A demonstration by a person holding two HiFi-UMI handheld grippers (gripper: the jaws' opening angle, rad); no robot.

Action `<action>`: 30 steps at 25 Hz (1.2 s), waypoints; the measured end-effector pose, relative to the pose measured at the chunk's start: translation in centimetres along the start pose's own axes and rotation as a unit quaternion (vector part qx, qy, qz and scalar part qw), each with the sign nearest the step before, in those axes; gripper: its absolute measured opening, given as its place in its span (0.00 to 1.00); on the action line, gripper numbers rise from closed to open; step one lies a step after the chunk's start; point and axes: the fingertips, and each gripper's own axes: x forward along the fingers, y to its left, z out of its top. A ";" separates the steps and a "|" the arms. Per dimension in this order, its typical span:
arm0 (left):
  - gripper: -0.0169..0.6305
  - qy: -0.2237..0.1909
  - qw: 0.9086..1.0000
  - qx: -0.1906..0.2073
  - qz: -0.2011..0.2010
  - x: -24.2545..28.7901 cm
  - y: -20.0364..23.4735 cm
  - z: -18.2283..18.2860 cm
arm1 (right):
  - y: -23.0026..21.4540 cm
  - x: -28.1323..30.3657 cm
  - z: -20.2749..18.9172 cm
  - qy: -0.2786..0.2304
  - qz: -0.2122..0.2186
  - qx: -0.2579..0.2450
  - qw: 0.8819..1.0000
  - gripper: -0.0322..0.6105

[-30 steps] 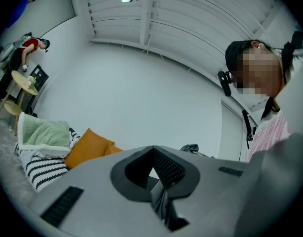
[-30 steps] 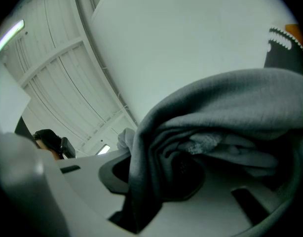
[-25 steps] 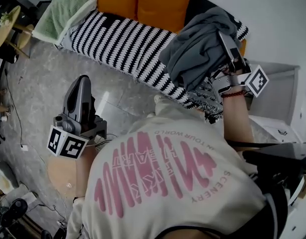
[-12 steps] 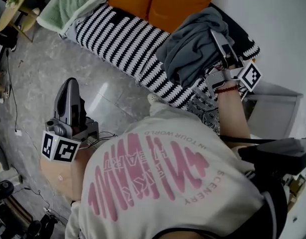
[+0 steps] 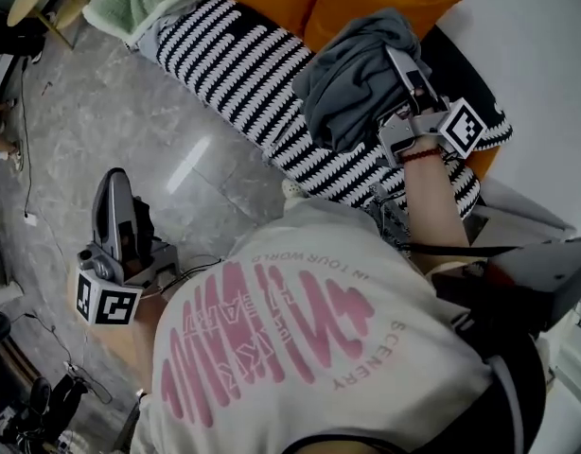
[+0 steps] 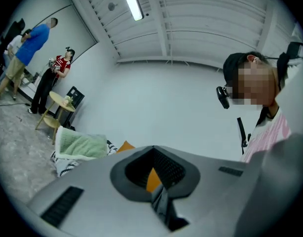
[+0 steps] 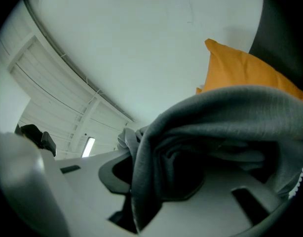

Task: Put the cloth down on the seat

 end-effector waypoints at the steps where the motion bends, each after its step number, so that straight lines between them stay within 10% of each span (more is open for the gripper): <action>1: 0.04 0.000 1.000 0.004 0.011 0.0 0.0 0.1 | -0.6 0.5 0.2 0.006 -0.004 0.002 1.000 0.22; 18: 0.04 0.017 0.989 0.038 0.144 0.6 -0.2 0.4 | -14.8 2.6 -2.5 0.140 -0.113 0.029 0.983 0.22; 30: 0.04 0.035 0.985 0.037 0.166 0.6 0.1 -0.3 | -23.6 -1.4 -6.0 0.200 -0.255 0.022 0.946 0.22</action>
